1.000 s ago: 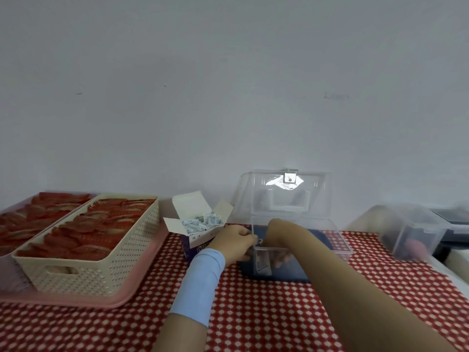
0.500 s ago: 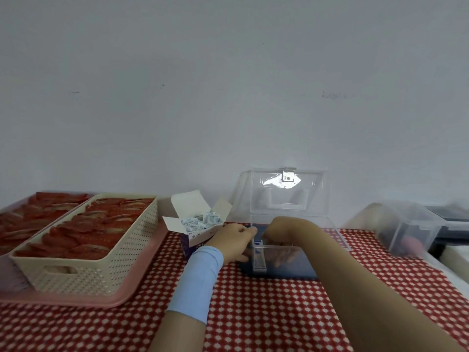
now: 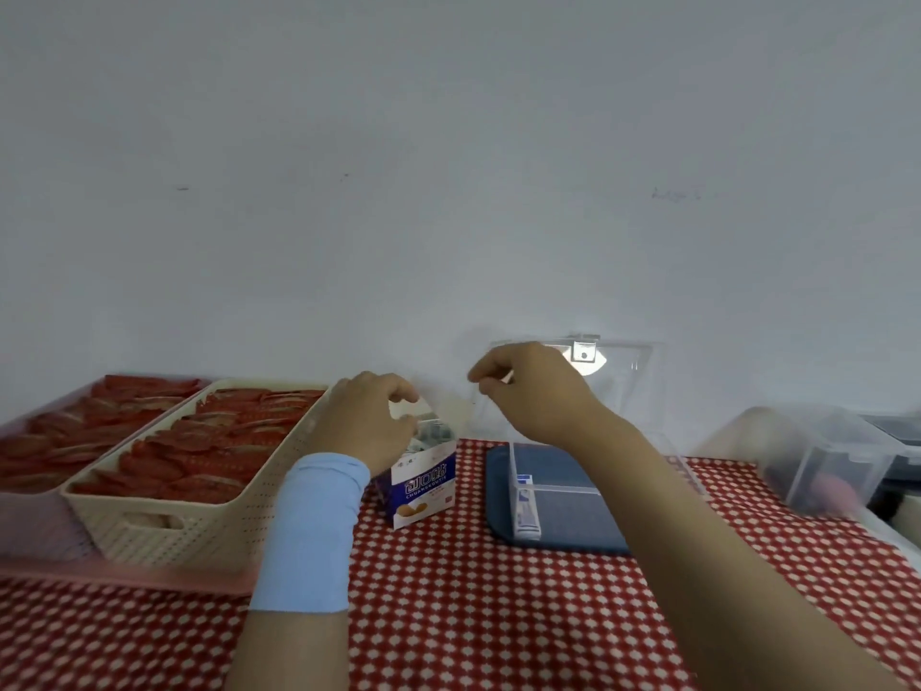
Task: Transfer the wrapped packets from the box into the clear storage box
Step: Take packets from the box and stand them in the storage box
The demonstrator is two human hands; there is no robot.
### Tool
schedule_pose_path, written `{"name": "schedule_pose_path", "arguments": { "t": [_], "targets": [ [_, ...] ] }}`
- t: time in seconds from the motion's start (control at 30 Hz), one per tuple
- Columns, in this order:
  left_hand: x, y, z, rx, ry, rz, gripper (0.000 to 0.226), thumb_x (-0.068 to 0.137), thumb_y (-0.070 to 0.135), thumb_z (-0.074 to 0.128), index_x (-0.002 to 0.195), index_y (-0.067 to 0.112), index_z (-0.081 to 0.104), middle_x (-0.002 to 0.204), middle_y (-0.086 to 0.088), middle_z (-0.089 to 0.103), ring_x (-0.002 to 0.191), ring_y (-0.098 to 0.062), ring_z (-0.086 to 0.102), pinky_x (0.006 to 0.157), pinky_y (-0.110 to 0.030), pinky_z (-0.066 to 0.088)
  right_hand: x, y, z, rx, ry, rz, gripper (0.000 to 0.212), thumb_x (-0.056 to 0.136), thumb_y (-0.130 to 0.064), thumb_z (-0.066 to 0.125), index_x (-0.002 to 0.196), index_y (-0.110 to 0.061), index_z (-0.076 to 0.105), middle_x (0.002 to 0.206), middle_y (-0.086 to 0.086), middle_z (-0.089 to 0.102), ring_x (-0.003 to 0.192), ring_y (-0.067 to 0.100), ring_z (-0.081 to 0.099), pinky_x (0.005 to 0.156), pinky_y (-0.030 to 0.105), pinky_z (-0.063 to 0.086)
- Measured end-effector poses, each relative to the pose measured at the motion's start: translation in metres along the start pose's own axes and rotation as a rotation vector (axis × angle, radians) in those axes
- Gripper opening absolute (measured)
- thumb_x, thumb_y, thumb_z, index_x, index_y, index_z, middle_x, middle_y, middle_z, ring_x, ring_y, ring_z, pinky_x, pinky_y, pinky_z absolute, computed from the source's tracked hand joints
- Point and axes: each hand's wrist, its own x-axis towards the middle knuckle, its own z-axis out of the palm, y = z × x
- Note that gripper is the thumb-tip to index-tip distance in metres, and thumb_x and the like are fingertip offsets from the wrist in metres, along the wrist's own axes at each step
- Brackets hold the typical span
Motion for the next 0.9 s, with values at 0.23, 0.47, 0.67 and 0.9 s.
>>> {"name": "schedule_pose_path", "arguments": {
  "t": [0.23, 0.47, 0.67, 0.9],
  "targets": [
    [-0.001, -0.024, 0.007, 0.091, -0.174, -0.028, 0.069, 0.085, 0.035, 0.074, 0.146, 0.028, 0.042, 0.144, 0.006, 0.05, 0.128, -0.013, 0.047, 0.097, -0.021, 0.034, 0.025, -0.019, 0.046, -0.392, -0.219, -0.196, 0.028, 0.098, -0.029, 0.059, 0.125, -0.032, 0.067, 0.125, -0.006, 0.065, 0.115, 0.016, 0.054, 0.097, 0.034, 0.046],
    [0.005, -0.037, 0.006, -0.069, -0.176, -0.011, 0.066, 0.085, 0.018, 0.073, 0.143, 0.027, 0.043, 0.143, 0.006, 0.051, 0.127, -0.011, 0.049, 0.094, -0.016, 0.033, 0.034, -0.015, 0.063, -0.438, -0.261, -0.162, 0.023, 0.098, -0.026, 0.057, 0.113, -0.026, 0.074, 0.112, -0.003, 0.069, 0.1, 0.017, 0.058, 0.085, 0.032, 0.047],
    [0.01, -0.026, 0.01, -0.422, 0.019, -0.02, 0.042, 0.097, 0.029, 0.059, 0.138, 0.024, 0.051, 0.133, 0.01, 0.058, 0.124, -0.008, 0.052, 0.095, -0.019, 0.035, 0.036, -0.015, 0.052, -0.15, -0.059, -0.103, 0.02, 0.1, -0.027, 0.057, 0.108, -0.023, 0.074, 0.1, -0.005, 0.074, 0.086, 0.014, 0.066, 0.081, 0.035, 0.057],
    [0.016, -0.022, -0.009, -0.829, 0.129, -0.089, 0.016, 0.095, 0.03, 0.062, 0.106, 0.018, 0.061, 0.107, -0.003, 0.072, 0.095, -0.016, 0.068, 0.085, -0.034, 0.054, 0.038, -0.035, 0.02, 0.242, -0.058, -0.144, 0.012, 0.096, -0.019, 0.064, 0.091, -0.021, 0.074, 0.07, -0.017, 0.062, 0.063, -0.003, 0.055, 0.06, 0.01, 0.041]
  ]
}}
